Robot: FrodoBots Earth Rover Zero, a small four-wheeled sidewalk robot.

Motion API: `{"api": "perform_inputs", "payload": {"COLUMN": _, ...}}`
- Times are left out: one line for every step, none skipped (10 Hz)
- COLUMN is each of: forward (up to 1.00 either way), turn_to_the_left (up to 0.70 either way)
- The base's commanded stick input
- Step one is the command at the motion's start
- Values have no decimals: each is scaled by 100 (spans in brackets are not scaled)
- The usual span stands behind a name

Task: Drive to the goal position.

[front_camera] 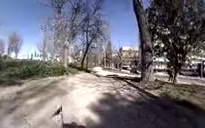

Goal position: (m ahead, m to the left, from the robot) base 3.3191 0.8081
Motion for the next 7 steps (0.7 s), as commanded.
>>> {"api": "perform_inputs", "payload": {"forward": 98, "turn_to_the_left": 0}}
{"api": "perform_inputs", "payload": {"forward": 98, "turn_to_the_left": 0}}
{"api": "perform_inputs", "payload": {"forward": 98, "turn_to_the_left": 0}}
{"api": "perform_inputs", "payload": {"forward": 98, "turn_to_the_left": 0}}
{"api": "perform_inputs", "payload": {"forward": 98, "turn_to_the_left": 0}}
{"api": "perform_inputs", "payload": {"forward": 98, "turn_to_the_left": 0}}
{"api": "perform_inputs", "payload": {"forward": 98, "turn_to_the_left": 0}}
